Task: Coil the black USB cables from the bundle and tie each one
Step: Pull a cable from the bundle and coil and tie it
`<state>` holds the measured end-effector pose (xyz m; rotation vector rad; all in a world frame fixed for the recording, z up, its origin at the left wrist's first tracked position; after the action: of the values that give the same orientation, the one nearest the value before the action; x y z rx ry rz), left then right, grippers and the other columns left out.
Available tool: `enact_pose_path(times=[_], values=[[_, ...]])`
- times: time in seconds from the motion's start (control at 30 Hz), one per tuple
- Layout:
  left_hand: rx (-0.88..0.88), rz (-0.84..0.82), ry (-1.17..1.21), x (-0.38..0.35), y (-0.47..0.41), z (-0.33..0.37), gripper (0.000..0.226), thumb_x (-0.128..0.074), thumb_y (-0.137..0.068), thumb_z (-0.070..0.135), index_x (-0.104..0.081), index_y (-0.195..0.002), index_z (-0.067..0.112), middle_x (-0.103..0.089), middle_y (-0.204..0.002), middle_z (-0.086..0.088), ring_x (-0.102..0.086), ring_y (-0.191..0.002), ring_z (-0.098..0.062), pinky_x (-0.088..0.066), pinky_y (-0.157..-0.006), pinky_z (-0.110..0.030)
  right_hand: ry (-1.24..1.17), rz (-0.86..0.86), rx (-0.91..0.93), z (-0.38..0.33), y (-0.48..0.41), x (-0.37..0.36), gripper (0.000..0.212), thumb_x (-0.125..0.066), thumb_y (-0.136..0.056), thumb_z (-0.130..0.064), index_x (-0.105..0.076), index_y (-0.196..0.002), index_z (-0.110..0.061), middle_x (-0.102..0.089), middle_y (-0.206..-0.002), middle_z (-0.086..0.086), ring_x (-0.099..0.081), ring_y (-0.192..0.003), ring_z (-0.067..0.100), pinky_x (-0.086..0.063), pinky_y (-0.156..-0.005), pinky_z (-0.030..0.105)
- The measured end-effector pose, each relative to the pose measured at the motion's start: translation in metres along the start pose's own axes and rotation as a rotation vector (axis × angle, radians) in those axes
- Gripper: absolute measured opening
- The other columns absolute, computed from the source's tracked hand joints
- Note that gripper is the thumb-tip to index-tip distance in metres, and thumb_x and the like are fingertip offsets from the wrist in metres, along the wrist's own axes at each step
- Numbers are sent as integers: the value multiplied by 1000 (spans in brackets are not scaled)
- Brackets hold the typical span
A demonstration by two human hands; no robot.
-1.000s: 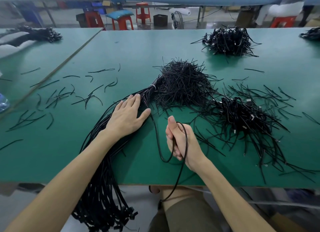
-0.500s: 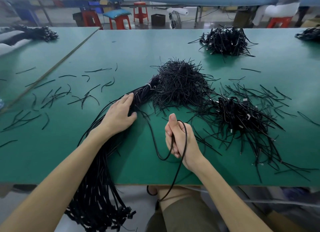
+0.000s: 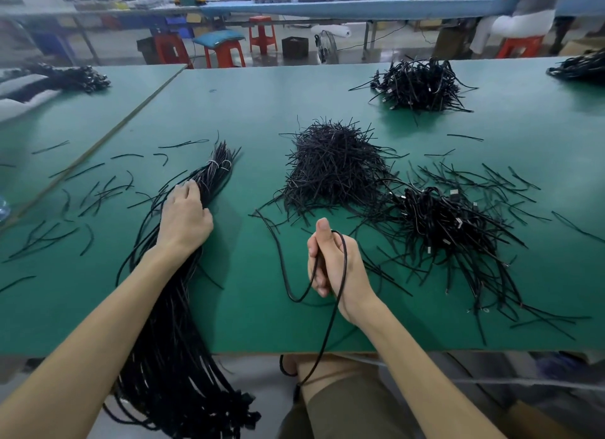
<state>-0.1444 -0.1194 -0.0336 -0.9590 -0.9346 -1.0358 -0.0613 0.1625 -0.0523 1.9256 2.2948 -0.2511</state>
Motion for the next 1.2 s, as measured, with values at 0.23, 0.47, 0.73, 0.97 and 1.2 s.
enact_pose_path(times=[0.23,0.47,0.73,0.97,1.2], values=[[-281,249,105,52,65,97,19,-57,-100,21,-56,-111,6,-54,-114,-11,-46,-109,-28,-40,-100,-41,-47,40,28,-4,-1,4,49,-43,-105,-50,-61,-81,-11,-63,-59,14,-58,-44,26,-40,-43,25],[-471,-922,178,9,172,184,48,-47,-99,63,-68,-98,19,-75,-90,7,-71,-83,-10,-54,-72,-24,-127,105,85,-3,-5,11,44,-39,-110,-37,-59,-96,-1,-71,-75,15,-68,-65,25,-52,-56,30],[-553,-1043,594,0,204,227,35,-50,-108,19,-65,-87,-5,-76,-86,-15,-69,-76,-27,-58,-83,-37,-173,170,-13,4,-7,19,41,-39,-110,-33,-59,-93,-1,-70,-73,13,-69,-65,26,-54,-58,34],[-199,-795,1746,73,116,198,25,-47,-106,26,-60,-89,13,-44,-61,12,-43,-43,-3,-52,-56,-24,-295,250,-70,5,-2,26,37,-39,-110,-27,-58,-90,-3,-67,-67,8,-63,-57,20,-48,-59,33],[197,-526,2410,62,53,124,22,-50,-104,21,-64,-96,5,-54,-74,5,-43,-63,-6,-45,-66,-19,-404,266,-112,8,0,29,32,-40,-110,-23,-55,-87,-6,-63,-63,4,-60,-55,17,-49,-56,27]])
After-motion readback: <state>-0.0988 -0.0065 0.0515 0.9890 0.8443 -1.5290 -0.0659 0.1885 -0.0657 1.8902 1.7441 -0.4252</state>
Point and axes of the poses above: each hand's wrist, its own y-axis away from the middle knuckle, its own x-axis out of the back of the hand, z = x × y, the point moved 10 cm from there along -y, towards the middle knuckle
